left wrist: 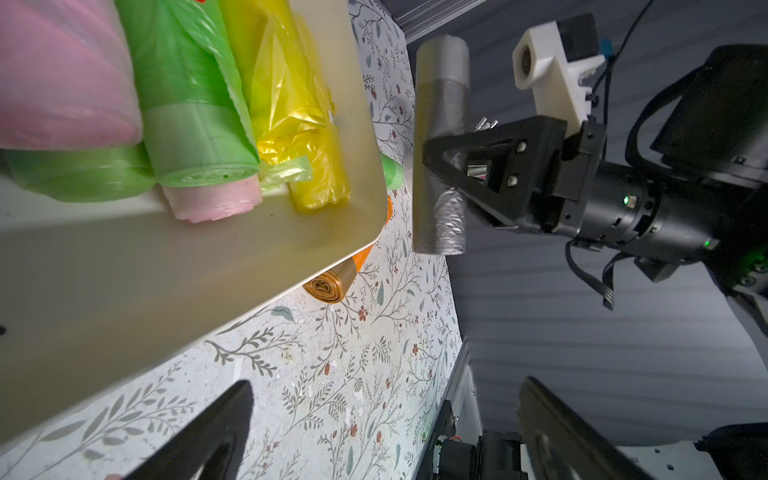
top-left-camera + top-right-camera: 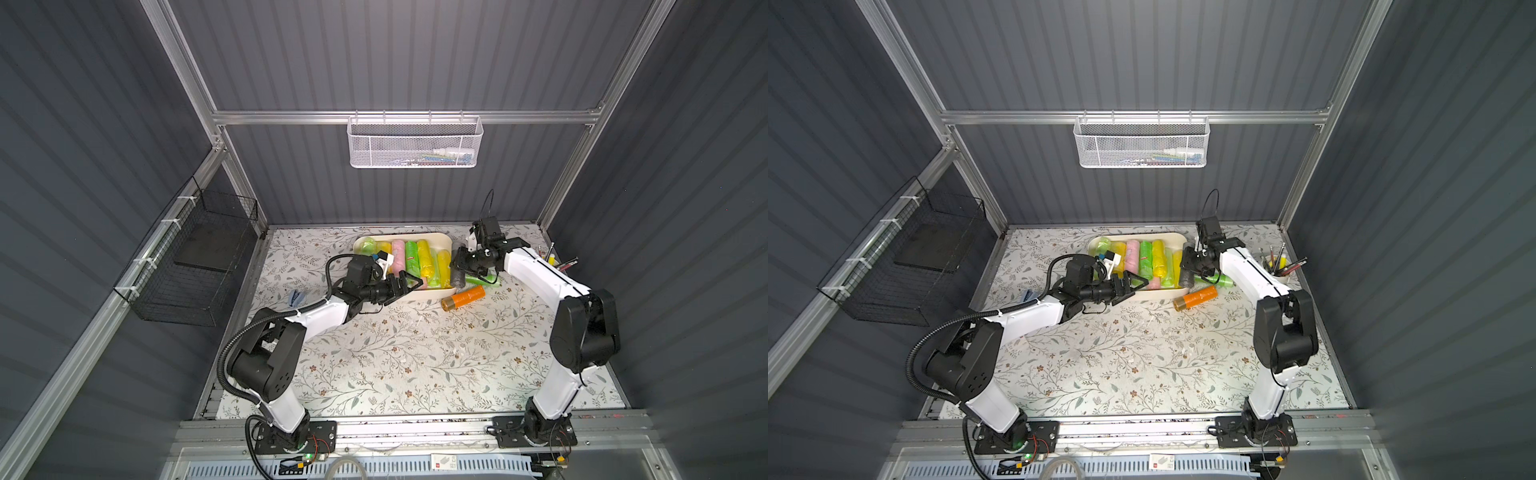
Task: Put the roll of trash bags into the storage box
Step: Pick up the roll of trash bags from the center of the board.
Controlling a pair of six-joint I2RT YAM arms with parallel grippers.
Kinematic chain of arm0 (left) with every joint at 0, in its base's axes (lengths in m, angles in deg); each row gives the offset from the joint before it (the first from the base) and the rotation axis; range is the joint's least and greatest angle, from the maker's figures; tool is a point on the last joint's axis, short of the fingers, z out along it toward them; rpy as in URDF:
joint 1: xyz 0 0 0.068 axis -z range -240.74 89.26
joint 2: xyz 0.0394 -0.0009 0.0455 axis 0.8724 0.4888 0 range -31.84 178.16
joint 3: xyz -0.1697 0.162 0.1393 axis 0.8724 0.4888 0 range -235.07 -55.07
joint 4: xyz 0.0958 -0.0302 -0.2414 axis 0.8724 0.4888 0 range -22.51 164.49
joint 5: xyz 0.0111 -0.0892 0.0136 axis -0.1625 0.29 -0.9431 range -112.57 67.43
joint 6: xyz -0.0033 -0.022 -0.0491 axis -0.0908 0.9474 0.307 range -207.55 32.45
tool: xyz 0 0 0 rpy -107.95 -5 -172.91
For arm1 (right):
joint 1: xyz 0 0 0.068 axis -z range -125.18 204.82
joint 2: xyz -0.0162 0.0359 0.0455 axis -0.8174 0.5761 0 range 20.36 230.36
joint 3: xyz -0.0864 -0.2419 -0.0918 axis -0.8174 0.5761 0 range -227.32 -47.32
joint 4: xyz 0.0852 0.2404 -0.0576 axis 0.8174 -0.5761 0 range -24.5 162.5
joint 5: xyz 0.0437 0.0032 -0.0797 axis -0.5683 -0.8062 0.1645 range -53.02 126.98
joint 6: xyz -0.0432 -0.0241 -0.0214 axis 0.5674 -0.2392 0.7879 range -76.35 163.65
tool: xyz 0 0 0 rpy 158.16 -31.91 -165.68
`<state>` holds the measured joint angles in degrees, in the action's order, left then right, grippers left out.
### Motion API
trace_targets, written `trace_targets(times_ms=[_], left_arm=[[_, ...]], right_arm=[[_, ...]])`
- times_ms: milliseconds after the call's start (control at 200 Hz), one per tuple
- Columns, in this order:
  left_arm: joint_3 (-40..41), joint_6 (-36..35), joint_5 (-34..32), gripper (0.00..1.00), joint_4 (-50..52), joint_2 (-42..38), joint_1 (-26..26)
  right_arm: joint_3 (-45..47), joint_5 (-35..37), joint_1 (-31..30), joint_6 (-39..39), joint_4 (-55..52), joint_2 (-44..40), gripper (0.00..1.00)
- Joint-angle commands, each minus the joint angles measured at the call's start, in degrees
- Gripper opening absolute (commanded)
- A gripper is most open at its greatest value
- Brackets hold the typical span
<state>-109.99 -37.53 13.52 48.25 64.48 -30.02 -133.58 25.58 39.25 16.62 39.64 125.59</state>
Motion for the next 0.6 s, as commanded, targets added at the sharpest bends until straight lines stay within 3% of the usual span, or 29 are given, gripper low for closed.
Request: trace_targets(times_ms=[0, 495, 595], left_arm=[[-1.8, -1.3, 0.7, 1.00, 2.9, -1.2, 0.3], [-1.0, -3.6, -1.1, 1.00, 7.4, -4.3, 0.3], [-1.2, -4.2, -1.5, 1.00, 8.2, -4.4, 0.3]], right_arm=[[-4.3, 0.8, -0.2, 2.5, -1.8, 3.2, 0.40], [-22.2, 1.0, -1.4, 6.8, -5.2, 19.1, 0.41], [-25.0, 0.3, -1.6, 7.4, -6.6, 21.0, 0.59]])
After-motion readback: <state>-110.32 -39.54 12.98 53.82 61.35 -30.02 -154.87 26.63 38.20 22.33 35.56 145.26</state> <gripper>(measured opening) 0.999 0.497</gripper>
